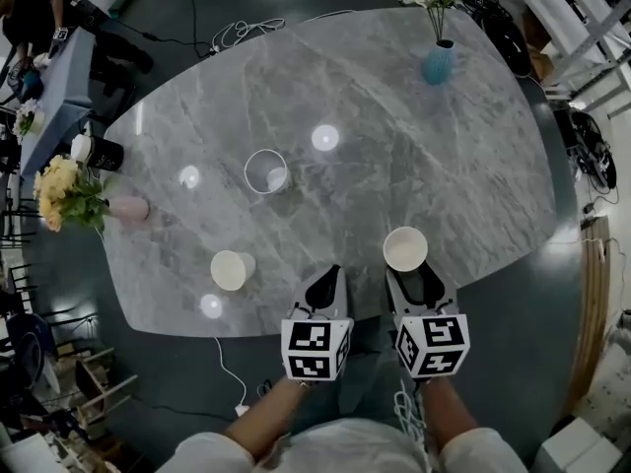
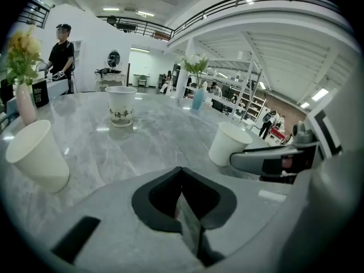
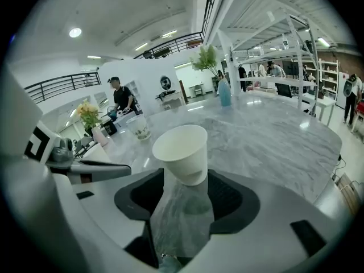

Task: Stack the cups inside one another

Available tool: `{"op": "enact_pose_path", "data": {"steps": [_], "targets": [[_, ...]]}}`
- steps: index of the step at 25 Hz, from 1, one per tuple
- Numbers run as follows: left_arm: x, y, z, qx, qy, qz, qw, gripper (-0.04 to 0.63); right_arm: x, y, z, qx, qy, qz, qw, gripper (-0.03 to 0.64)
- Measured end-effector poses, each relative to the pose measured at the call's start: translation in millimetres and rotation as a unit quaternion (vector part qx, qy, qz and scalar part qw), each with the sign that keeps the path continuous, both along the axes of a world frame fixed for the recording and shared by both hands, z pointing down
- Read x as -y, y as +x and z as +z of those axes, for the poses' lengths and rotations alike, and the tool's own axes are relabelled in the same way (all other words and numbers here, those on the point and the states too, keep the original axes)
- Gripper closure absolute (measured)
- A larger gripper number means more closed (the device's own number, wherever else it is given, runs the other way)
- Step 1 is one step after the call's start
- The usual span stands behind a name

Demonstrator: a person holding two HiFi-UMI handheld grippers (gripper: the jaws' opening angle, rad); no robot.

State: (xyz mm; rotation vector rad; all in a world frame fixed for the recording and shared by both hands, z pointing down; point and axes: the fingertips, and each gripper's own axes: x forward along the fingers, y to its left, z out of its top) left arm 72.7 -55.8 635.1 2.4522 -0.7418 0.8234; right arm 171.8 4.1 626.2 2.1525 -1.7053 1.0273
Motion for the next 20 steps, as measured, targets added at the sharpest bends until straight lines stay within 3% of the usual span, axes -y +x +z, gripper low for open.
{"op": "enact_pose_path", "data": {"steps": [20], "targets": [[7.8, -7.7, 6.9, -0.003, -0.009, -0.019, 0.9998, 0.598, 22.3, 3.7, 4.8, -0.035, -0.003, -0.015, 0.999, 0.397]]}}
